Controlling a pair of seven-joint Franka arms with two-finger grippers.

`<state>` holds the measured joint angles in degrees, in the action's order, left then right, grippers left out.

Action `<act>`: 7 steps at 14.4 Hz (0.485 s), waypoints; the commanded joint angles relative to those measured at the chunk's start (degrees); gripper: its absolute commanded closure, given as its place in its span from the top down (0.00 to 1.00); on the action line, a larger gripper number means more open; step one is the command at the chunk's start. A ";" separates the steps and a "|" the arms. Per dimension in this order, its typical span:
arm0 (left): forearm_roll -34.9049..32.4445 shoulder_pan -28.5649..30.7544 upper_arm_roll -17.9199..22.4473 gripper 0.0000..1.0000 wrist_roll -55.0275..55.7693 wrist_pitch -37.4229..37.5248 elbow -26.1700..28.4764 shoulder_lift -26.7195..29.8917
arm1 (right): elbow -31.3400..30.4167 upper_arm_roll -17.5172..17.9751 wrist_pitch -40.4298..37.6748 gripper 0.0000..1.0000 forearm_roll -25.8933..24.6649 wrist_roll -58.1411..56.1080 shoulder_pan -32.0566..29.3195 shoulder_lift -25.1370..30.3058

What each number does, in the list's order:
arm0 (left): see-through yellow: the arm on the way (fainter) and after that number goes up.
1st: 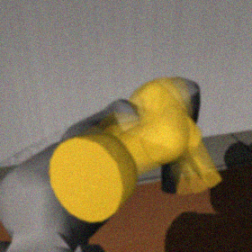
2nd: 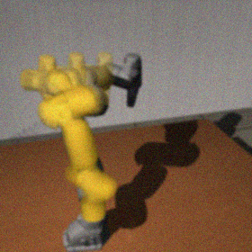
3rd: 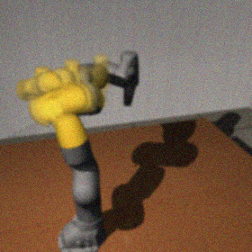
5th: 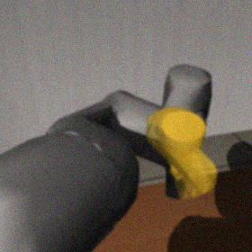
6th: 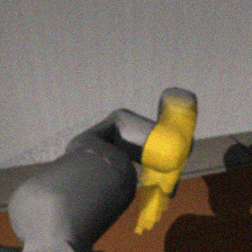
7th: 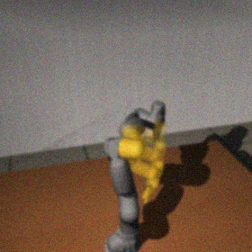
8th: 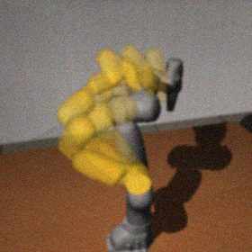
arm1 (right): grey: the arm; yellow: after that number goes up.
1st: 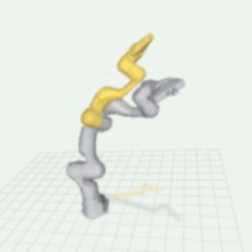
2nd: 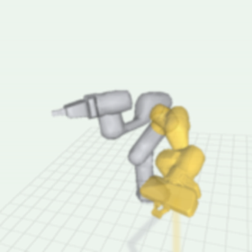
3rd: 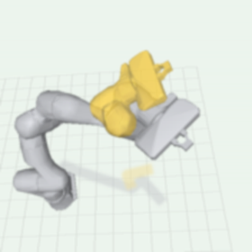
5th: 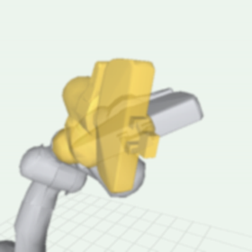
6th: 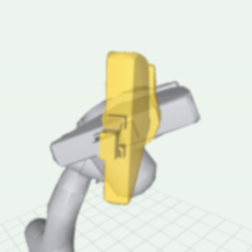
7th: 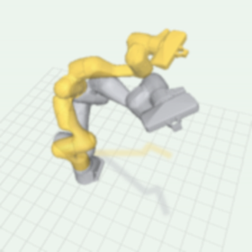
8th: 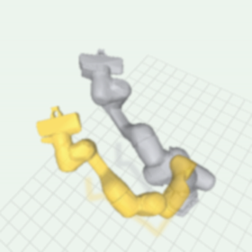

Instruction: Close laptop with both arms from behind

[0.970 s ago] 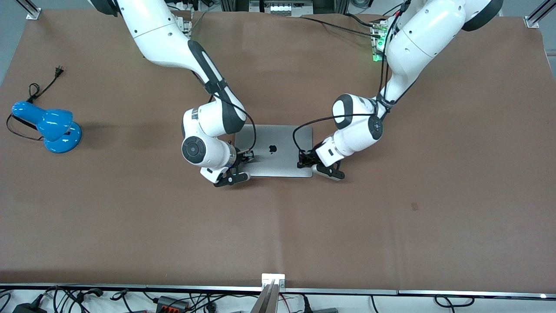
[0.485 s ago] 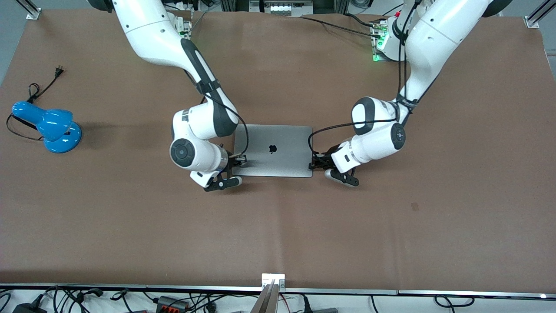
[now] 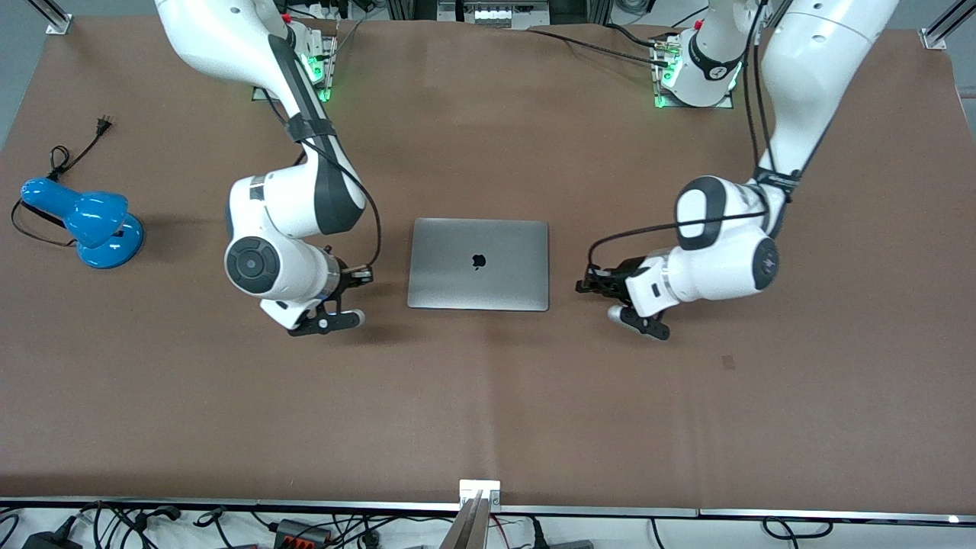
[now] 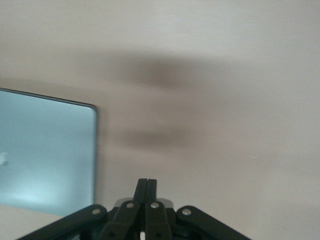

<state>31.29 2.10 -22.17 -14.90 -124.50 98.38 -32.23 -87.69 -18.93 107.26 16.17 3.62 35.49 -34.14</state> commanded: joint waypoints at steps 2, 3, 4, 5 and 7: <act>-8.76 0.89 1.69 0.02 2.94 13.63 -7.83 0.59 | -2.74 -2.43 -3.28 0.00 -2.11 1.39 0.80 3.90; -12.44 1.24 1.69 0.09 3.99 16.89 -9.76 0.68 | -3.44 -2.95 -3.54 0.00 -2.11 1.39 0.81 4.16; -15.70 1.41 1.69 0.13 4.88 19.10 -10.92 0.85 | -4.15 -3.13 -3.72 0.00 -2.20 1.39 0.72 4.51; -18.95 1.42 1.69 0.22 6.28 21.29 -11.80 1.55 | -4.85 -3.22 -3.72 0.00 -2.20 1.31 0.72 4.86; -25.28 1.42 1.61 0.50 9.44 25.34 -12.33 3.48 | -5.91 -4.10 -4.16 0.02 -2.20 1.30 0.72 6.01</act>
<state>11.60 3.87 -20.76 -8.85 -103.25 86.86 -31.07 -90.80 -22.08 103.64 15.00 3.97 35.50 -30.88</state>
